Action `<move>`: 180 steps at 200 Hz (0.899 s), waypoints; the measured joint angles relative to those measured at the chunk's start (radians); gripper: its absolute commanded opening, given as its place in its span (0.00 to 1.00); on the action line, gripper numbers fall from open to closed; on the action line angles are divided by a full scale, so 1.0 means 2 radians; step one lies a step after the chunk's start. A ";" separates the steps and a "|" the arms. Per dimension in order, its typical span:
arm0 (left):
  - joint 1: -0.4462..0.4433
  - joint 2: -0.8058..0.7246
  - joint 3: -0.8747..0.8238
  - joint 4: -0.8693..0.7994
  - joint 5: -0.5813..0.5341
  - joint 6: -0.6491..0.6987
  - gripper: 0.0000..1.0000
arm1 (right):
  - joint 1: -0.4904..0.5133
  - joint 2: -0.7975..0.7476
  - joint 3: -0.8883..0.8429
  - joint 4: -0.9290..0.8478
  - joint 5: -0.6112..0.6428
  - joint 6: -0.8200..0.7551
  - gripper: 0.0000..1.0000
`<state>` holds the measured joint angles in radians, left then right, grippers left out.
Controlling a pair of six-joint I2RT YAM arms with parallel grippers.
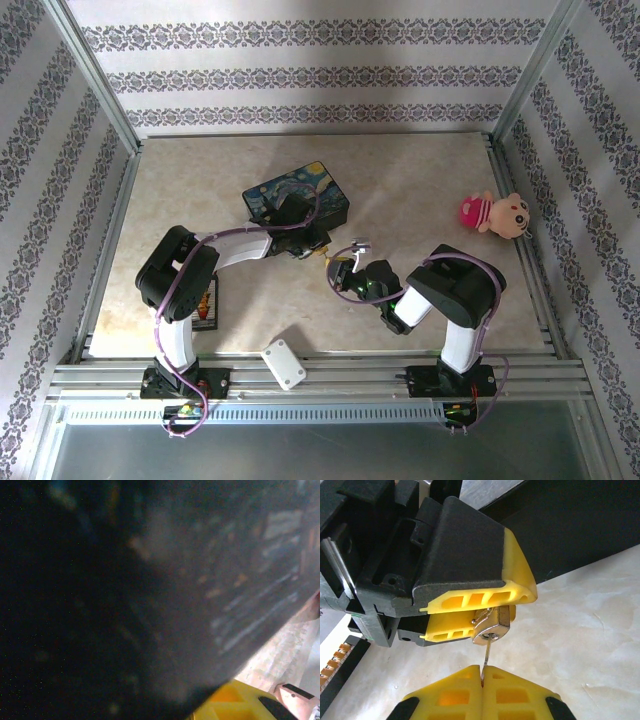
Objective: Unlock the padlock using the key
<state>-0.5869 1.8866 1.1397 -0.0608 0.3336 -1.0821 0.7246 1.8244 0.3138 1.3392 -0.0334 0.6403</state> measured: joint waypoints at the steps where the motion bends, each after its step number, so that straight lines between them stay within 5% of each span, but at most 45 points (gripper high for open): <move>1: 0.000 0.000 0.000 0.000 0.000 0.000 0.05 | 0.000 0.000 0.000 0.000 0.000 0.000 0.00; 180: 0.007 -0.001 -0.006 0.013 -0.003 -0.004 0.04 | 0.004 0.011 0.019 -0.001 0.009 0.010 0.00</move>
<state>-0.5728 1.8847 1.1278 -0.0353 0.3283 -1.0901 0.7319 1.8473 0.3519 1.3369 -0.0151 0.6594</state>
